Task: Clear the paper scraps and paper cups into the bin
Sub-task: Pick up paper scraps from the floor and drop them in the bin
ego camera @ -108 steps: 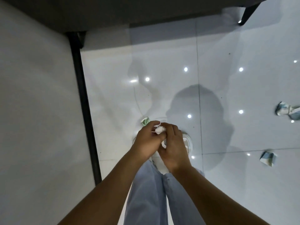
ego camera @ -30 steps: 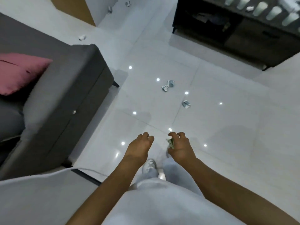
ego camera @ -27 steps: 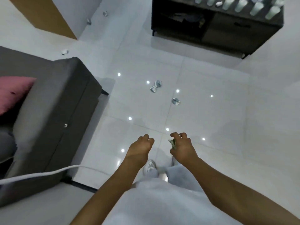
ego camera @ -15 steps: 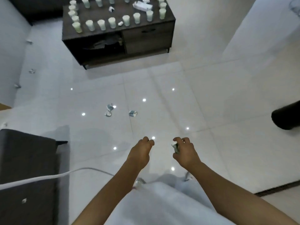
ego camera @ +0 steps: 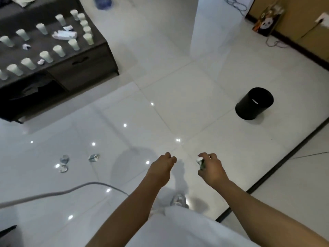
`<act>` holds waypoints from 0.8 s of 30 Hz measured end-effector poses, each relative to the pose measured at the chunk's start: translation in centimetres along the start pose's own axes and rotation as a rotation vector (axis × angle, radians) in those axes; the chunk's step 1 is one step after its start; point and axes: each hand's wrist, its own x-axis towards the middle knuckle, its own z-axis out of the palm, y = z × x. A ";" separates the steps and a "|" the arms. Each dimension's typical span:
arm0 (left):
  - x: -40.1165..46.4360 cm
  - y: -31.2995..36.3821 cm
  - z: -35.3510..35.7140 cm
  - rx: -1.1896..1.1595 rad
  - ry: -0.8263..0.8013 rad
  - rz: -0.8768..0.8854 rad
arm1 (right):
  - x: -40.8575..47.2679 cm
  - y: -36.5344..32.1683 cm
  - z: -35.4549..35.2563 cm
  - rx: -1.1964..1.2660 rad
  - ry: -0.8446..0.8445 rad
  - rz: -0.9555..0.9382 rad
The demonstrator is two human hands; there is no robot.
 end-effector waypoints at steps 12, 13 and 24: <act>22.8 12.4 -4.8 0.118 -0.116 0.312 | 11.3 10.8 -12.0 0.213 0.169 0.277; 24.9 13.2 -5.3 0.125 -0.129 0.331 | 12.8 11.4 -13.1 0.228 0.184 0.294; 44.9 22.5 -13.0 0.156 -0.190 0.471 | 26.2 15.3 -26.8 0.336 0.266 0.402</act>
